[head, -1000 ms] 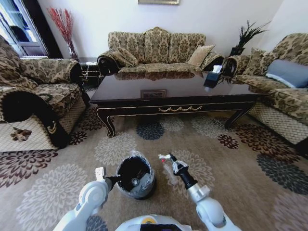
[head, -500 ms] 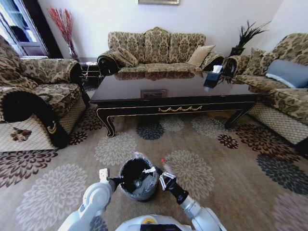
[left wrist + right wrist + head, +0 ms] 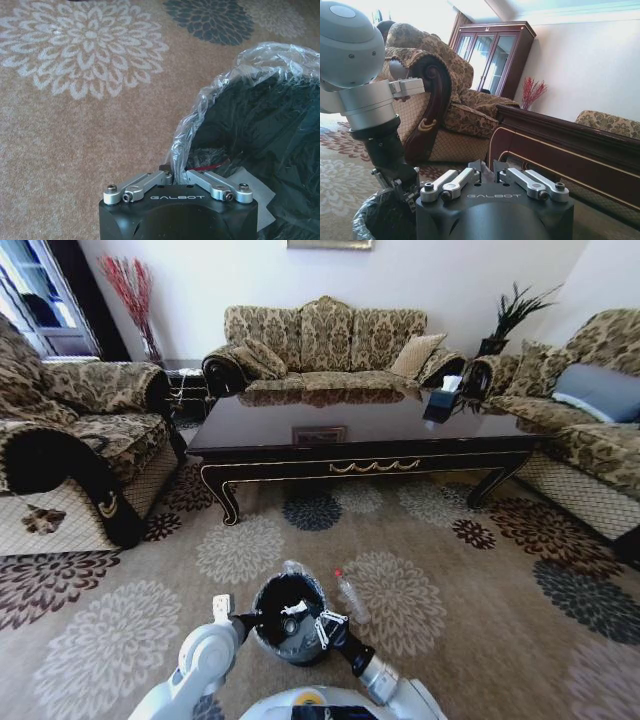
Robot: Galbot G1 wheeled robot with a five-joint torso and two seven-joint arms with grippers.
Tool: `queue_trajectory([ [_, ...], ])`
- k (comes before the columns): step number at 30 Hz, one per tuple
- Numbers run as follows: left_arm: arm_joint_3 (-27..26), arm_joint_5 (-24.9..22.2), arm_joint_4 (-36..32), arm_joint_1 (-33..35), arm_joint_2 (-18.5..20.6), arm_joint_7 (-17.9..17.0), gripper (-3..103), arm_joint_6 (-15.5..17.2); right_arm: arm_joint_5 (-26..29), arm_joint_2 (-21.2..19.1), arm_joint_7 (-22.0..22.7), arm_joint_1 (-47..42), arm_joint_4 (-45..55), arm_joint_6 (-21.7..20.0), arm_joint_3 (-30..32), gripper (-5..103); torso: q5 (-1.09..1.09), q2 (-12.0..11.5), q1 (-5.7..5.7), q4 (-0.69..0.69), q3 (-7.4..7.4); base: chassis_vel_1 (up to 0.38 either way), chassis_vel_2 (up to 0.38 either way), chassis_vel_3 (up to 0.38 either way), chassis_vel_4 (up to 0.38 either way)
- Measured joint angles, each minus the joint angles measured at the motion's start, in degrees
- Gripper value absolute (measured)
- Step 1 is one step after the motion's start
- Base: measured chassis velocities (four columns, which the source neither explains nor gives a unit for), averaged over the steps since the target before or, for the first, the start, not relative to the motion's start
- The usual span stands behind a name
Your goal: Move to the front of the table and pick up the trash from the floor, then place it into the trash bin.
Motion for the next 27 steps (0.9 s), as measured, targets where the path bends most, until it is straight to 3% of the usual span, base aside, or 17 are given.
queue_trajectory([
  [2, 0.00, 0.01, -0.01, -0.02, -0.01, 0.05, 0, 0.00, 0.02, 0.27, -0.30, -0.16, 0.00, -0.08, -0.16, 21, 0.00, 0.00, 0.00, 0.00, 0.00, 0.000, 0.000, 0.000, 0.000],
  [4, 0.00, 0.02, -0.02, -0.02, -0.02, 0.05, 0, 0.00, -0.01, 0.38, -0.44, -0.25, -0.06, -0.07, -0.16, 21, 0.00, 0.00, 0.00, 0.00, 0.00, 0.000, 0.000, 0.000, 0.000],
  [5, -0.03, 0.01, -0.03, -0.02, -0.01, 0.06, 0, 0.00, -0.13, 0.47, -0.57, -0.43, -0.36, -0.05, -0.18, 32, 0.00, 0.00, 0.00, 0.00, 0.00, 0.000, 0.000, 0.000, 0.000],
  [9, -0.40, 0.02, -0.18, 0.27, 0.03, 0.07, 0, 0.00, -0.16, 0.51, -0.62, -0.88, -0.45, 0.03, -0.18, 43, 0.00, 0.00, 0.00, 0.00, 0.00, 0.000, 0.000, 0.000, 0.000],
  [13, -0.87, 0.02, -0.39, 0.59, 0.05, 0.08, 0, 0.00, 0.00, 1.01, -0.61, -0.98, -0.17, 0.00, -0.23, 65, 0.00, 0.00, 0.00, 0.00, 0.00, 0.000, 0.000, 0.000, 0.000],
  [15, -0.97, 0.02, -0.43, 0.66, 0.07, 0.09, 0, 0.00, -0.03, 1.07, -0.60, -1.03, -0.16, 0.00, -0.28, 65, 0.00, 0.00, 0.00, 0.00, 0.00, 0.000, 0.000, 0.000, 0.000],
  [18, -1.29, 0.02, -0.54, 0.99, 0.12, 0.15, 0, 0.00, -0.42, 0.80, -0.57, -1.43, -0.30, 0.06, -0.32, 81, 0.00, 0.00, 0.00, 0.00, 0.00, 0.000, 0.000, 0.000, 0.000],
  [20, -1.47, 0.02, -0.56, 1.08, 0.12, 0.18, 0, 0.00, -0.41, 0.77, -0.53, -1.51, -0.30, 0.07, -0.33, 81, 0.00, 0.00, 0.00, 0.00, 0.00, 0.000, 0.000, 0.000, 0.000],
  [23, -2.12, 0.04, -0.68, 1.39, 0.06, 0.26, 0, 0.00, -0.11, 0.86, 0.08, -1.51, -0.15, 0.04, -0.19, 96, 0.00, 0.00, 0.00, -0.01, 0.00, 0.000, 0.000, 0.000, 0.000],
  [27, -2.74, 0.36, -0.74, 1.82, 0.06, 0.45, 0, 0.00, 0.25, 0.26, 0.92, -0.85, -0.29, 0.01, 0.28, 100, 0.00, 0.00, 0.00, 0.00, 0.00, 0.000, 0.000, 0.000, 0.000],
])
